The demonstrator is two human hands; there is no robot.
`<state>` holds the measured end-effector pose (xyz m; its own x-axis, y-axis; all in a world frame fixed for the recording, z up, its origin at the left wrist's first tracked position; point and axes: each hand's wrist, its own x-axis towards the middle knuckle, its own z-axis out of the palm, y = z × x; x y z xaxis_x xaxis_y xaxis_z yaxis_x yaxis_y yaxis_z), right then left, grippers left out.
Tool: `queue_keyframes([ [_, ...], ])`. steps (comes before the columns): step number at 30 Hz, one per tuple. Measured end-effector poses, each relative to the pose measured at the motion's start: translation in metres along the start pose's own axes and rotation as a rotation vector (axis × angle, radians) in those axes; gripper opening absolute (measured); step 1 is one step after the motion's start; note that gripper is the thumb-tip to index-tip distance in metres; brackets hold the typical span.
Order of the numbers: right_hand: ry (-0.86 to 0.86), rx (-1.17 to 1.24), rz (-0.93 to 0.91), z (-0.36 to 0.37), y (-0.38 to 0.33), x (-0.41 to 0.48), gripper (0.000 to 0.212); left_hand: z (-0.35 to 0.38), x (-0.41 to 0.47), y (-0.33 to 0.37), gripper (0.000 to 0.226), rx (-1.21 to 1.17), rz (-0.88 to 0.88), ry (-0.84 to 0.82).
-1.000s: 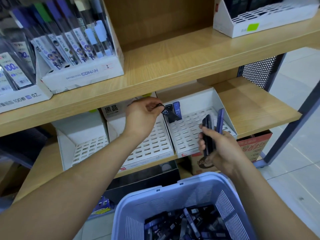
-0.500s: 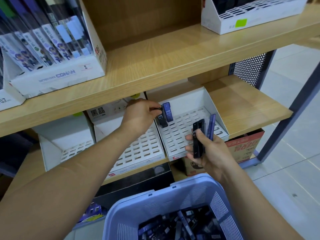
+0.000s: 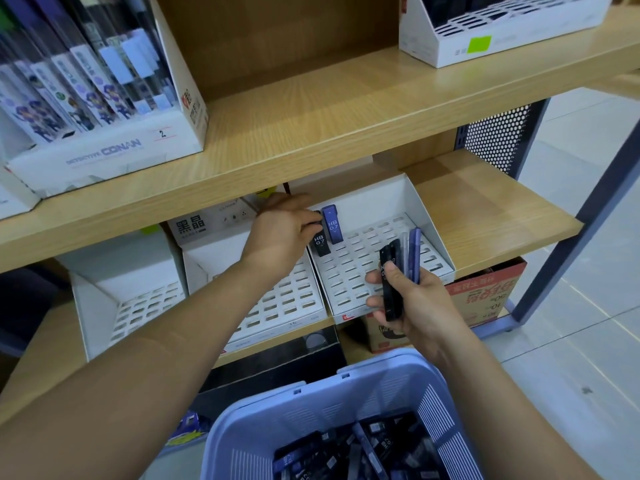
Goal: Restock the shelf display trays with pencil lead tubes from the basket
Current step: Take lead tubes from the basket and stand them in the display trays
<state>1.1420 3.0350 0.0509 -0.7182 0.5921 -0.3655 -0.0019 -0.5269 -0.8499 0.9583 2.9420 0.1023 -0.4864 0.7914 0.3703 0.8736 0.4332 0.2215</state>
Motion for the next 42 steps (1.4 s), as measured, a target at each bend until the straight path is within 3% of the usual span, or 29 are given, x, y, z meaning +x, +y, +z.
queue_keyframes([
  [3,0.000,0.000,0.006,-0.001,0.000,0.001,0.024,0.006,-0.008,-0.007,0.027,0.138,0.177,-0.004],
  [6,-0.007,0.011,0.019,-0.002,0.000,0.002,0.026,0.008,-0.013,-0.011,0.041,0.239,0.229,-0.004],
  [12,-0.109,0.202,0.111,-0.007,-0.006,-0.003,0.029,0.006,-0.019,-0.007,0.048,0.099,0.073,-0.106],
  [15,-0.235,0.214,0.128,-0.004,-0.011,-0.010,0.039,-0.009,-0.030,0.019,0.046,-0.130,-0.038,-0.084],
  [17,-0.313,0.174,0.118,0.003,-0.014,-0.016,0.049,-0.024,-0.041,0.041,0.042,-0.499,-0.208,-0.124],
  [19,-0.385,0.134,0.110,0.012,-0.016,-0.023,0.043,-0.037,-0.054,0.055,0.038,-0.805,-0.323,-0.163],
  [21,-0.433,0.103,0.106,0.020,-0.018,-0.031,0.034,-0.049,-0.066,0.060,0.039,-0.901,-0.377,-0.166],
  [28,-0.515,-0.068,0.111,0.026,-0.020,-0.051,0.034,-0.079,-0.096,0.043,0.025,-1.015,-0.582,0.030],
  [33,-0.420,-0.172,0.042,0.031,-0.014,-0.048,0.025,-0.078,-0.110,0.036,0.017,-1.096,-0.646,-0.014],
  [37,-0.211,-0.180,0.015,0.025,-0.006,-0.039,0.021,-0.072,-0.103,0.034,0.013,-0.980,-0.613,0.079],
  [42,-0.061,0.040,0.068,0.010,-0.003,-0.029,0.025,-0.058,-0.068,0.027,0.020,-0.724,-0.508,0.184],
])
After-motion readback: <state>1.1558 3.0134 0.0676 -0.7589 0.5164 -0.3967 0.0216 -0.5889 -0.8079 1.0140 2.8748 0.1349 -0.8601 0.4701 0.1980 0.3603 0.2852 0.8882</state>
